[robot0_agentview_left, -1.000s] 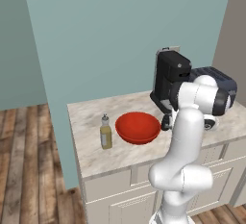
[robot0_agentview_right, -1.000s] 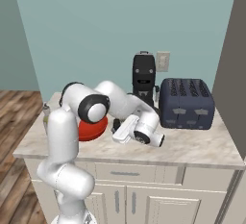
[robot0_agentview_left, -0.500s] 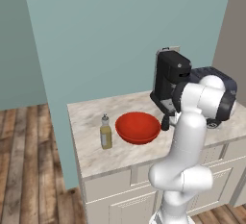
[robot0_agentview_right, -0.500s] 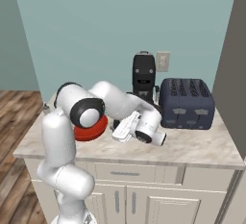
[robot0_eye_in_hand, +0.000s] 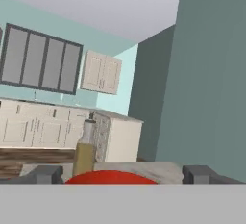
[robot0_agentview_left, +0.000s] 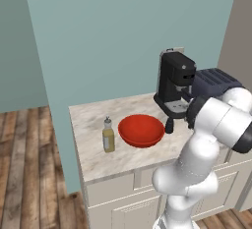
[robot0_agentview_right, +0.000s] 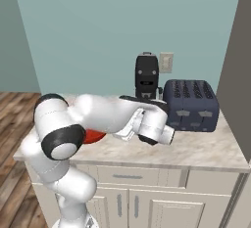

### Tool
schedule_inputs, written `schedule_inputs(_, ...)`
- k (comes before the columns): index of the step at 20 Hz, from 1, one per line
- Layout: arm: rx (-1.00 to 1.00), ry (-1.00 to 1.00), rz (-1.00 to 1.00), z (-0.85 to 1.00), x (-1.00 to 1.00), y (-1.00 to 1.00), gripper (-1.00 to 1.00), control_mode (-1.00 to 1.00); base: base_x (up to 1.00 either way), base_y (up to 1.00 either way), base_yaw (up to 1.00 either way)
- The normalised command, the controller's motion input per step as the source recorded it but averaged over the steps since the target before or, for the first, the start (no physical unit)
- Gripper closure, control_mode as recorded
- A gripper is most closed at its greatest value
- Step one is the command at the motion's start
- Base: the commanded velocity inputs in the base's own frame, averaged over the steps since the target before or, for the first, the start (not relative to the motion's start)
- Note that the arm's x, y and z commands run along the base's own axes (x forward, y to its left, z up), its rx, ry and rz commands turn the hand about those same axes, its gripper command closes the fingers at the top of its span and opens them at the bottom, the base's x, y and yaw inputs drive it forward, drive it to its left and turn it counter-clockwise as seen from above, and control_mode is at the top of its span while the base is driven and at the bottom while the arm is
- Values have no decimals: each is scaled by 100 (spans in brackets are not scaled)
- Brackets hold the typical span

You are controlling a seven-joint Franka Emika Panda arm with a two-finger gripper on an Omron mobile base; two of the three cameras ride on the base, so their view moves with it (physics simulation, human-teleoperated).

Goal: Retrieve the bottle and the shaker from the cabinet and place them next to the mixing bowl on the counter. Then add garlic from the fridge to the mixing bowl.

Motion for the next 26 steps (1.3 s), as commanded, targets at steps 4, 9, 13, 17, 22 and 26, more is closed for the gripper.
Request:
schedule_inputs(4, 0, 1, -7, 60, -100, 0, -100, -100, 0, 0, 0)
schedule_inputs(9, -19, 7, -15, 60, -77, 64, -100, -100, 0, 0, 0)
schedule_inputs(13, -26, 26, -20, 59, -28, 41, -100, -100, 0, 0, 0)
schedule_inputs(17, -23, 31, -29, 48, -25, 15, -100, -100, 0, 0, 0)
schedule_inputs(22, -18, 23, -45, 20, -18, 2, -100, -100, 0, 0, 0)
schedule_inputs(26, -8, 19, -51, 6, -18, 0, -100, -100, 0, 0, 0)
